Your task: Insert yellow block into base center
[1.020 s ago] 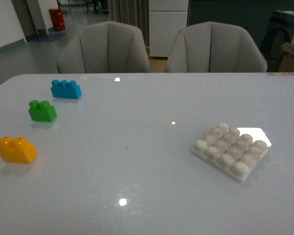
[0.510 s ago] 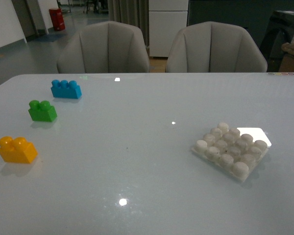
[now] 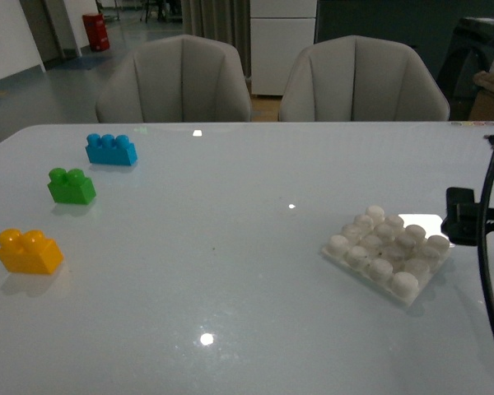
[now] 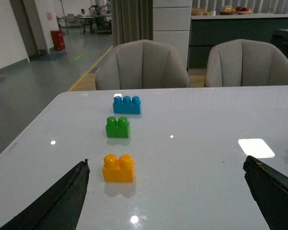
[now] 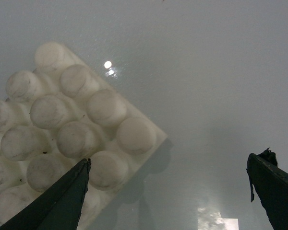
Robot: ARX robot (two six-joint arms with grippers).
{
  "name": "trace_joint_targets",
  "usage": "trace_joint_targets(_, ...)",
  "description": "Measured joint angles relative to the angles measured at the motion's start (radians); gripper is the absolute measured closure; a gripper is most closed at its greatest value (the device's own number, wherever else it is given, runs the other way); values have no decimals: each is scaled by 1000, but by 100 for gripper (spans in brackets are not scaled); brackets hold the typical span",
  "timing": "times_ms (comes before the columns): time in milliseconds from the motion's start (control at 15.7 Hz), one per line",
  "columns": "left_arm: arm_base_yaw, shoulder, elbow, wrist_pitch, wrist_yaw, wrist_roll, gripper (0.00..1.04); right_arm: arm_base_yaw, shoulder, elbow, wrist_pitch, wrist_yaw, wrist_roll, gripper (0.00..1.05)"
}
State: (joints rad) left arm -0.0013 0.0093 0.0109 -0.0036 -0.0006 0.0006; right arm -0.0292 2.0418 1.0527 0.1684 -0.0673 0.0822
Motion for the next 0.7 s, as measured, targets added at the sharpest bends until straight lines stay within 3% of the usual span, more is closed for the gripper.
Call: trace_joint_targets(701, 0, 0, 0, 0, 0, 0, 7, 75, 172, 166, -85, -39, 109, 6)
